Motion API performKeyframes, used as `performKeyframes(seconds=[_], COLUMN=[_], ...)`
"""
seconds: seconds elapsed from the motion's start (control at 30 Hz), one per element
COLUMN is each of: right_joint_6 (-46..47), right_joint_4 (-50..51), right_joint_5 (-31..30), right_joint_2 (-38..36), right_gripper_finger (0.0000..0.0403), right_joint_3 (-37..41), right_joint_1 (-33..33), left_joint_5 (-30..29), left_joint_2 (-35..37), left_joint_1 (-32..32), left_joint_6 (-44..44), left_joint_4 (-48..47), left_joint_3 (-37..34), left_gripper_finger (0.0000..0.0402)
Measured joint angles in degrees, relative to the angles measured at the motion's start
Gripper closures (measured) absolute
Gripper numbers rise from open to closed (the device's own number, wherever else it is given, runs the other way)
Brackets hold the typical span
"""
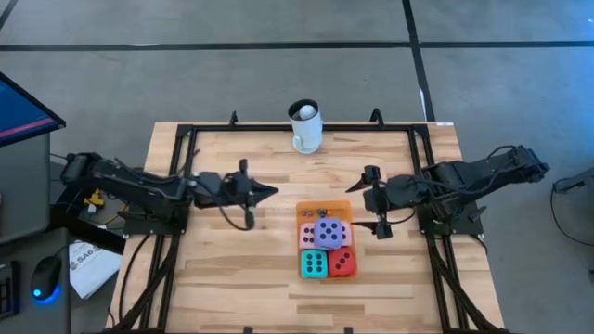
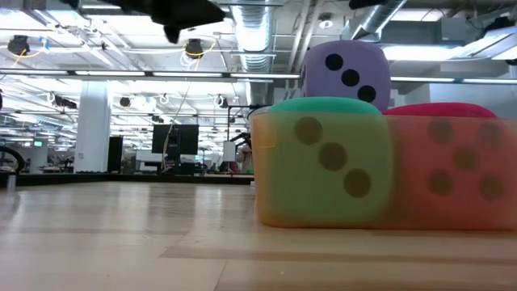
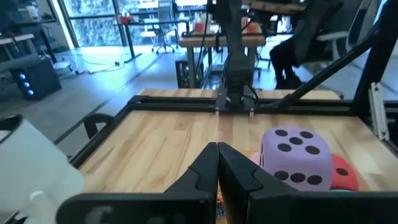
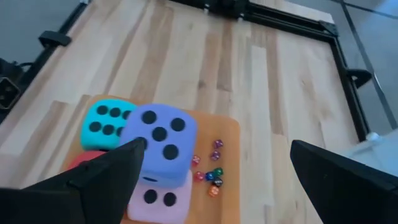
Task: Pick & Place Dice
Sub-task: Return to Home Position
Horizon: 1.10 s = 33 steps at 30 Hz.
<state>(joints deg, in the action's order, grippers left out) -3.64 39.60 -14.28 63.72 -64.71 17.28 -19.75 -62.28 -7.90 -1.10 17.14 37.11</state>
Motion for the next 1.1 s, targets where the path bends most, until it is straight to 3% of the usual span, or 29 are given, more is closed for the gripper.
performKeyframes(seconds=[0.2, 0.5, 1.1], right_joint_6=[-0.7, -2.4, 0.7], right_joint_4=[0.3, 0.7, -2.4], right_joint_5=[0.0, 0.3, 2.0], right_joint_2=[0.0, 0.0, 3.7], right_gripper_finger=[0.0003, 0.0003, 0.0003], right_joint_3=[0.0, 0.0, -0.1], right_joint_1=[-3.0, -6.5, -8.5], left_joint_5=[-0.2, -0.2, -0.2], left_joint_2=[8.9, 16.8, 19.5], left_joint_1=[0.0, 0.1, 0.2], left_joint_6=[0.0, -0.1, -0.1], left_joint_4=[0.1, 0.6, 0.9], left_joint_3=[-6.1, -11.5, -13.9], left_gripper_finger=[0.0402, 0.0402, 0.0402])
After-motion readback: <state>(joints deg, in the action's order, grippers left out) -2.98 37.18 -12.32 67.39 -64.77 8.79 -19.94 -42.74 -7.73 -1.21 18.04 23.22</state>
